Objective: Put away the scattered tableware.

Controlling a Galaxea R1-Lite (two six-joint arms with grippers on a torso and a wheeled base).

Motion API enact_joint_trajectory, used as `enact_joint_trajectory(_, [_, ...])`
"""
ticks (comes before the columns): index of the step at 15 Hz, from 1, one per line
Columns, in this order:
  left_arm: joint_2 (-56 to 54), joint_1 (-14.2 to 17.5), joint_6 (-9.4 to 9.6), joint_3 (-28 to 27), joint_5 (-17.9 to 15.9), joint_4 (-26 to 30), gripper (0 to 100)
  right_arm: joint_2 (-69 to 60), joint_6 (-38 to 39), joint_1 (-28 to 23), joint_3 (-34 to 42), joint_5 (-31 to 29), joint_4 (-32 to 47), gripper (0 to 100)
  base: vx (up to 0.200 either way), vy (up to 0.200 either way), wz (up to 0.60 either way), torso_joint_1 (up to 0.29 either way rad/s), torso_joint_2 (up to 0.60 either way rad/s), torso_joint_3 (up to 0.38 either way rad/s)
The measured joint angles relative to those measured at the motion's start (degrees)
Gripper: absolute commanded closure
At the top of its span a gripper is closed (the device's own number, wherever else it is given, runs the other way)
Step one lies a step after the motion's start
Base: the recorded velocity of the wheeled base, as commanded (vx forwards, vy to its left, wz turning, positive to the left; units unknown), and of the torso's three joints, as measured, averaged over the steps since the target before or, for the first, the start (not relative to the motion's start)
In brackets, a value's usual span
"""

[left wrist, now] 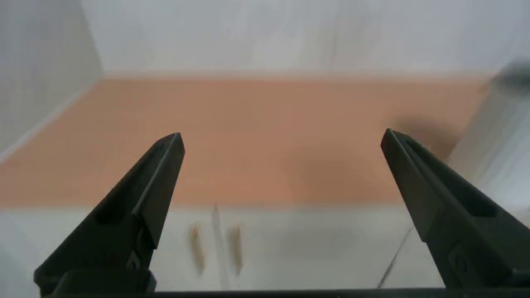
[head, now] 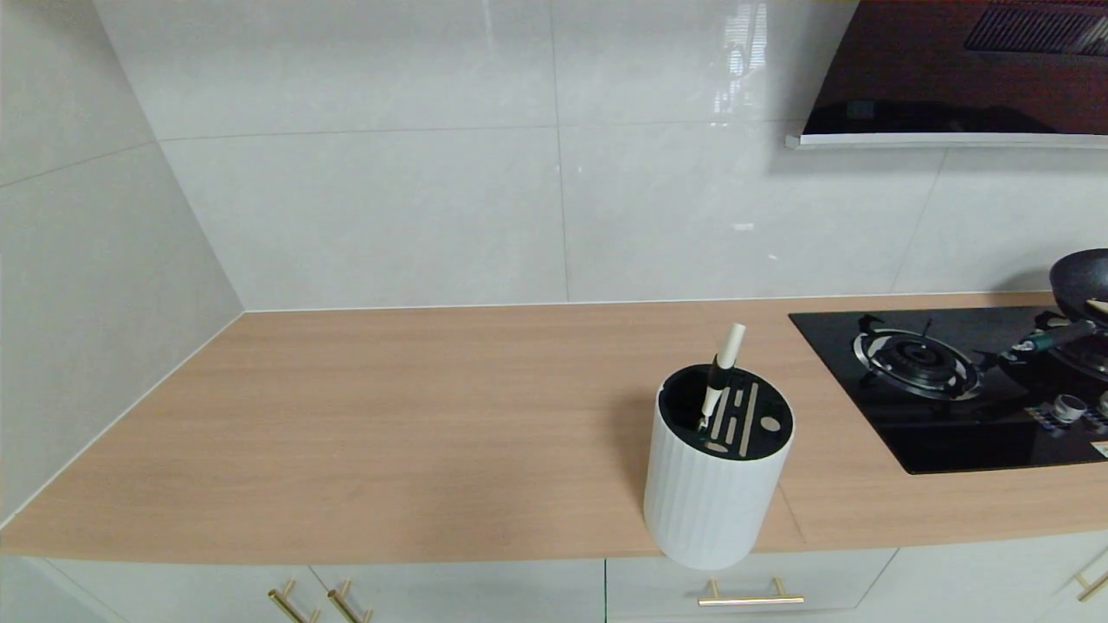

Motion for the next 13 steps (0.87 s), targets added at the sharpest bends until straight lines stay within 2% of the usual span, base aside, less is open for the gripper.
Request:
enact_joint_trajectory(2, [-0.09, 0.0, 0.0, 0.91, 0.07, -0.02, 0, -0.05, -1.32, 0.02, 3.35, 3.06, 0.77, 0, 0.0, 0.0, 0.0, 0.0, 0.0, 0.0])
enact_joint_trajectory(5, [-0.11, -0.02, 0.02, 1.16, 0.1, -0.02, 0, -0.07, -1.74, 0.02, 4.13, 5.74, 6.38, 0, 0.0, 0.0, 0.0, 0.0, 0.0, 0.0])
enact_joint_trajectory(7, [-0.11, 0.0, 0.02, 1.19, 0.1, -0.02, 0, -0.05, -1.77, 0.13, 4.3, 7.3, 6.35, 0, 0.0, 0.0, 0.0, 0.0, 0.0, 0.0])
enact_joint_trajectory(9, [-0.11, 0.0, 0.02, 1.19, 0.1, -0.02, 0, -0.02, -1.72, 0.22, 4.38, 15.15, 9.03, 0, 0.0, 0.0, 0.0, 0.0, 0.0, 0.0])
enact_joint_trajectory(10, [-0.11, 0.0, 0.02, 1.19, 0.1, -0.02, 0, 0.13, -1.69, 0.28, 4.4, 16.45, 9.34, 0, 0.0, 0.0, 0.0, 0.0, 0.0, 0.0])
enact_joint_trajectory(13, [-0.11, -0.02, 0.02, 1.19, 0.1, -0.02, 0, 0.18, -1.29, 0.38, 4.4, 16.51, 9.06, 0, 0.0, 0.0, 0.0, 0.0, 0.0, 0.0])
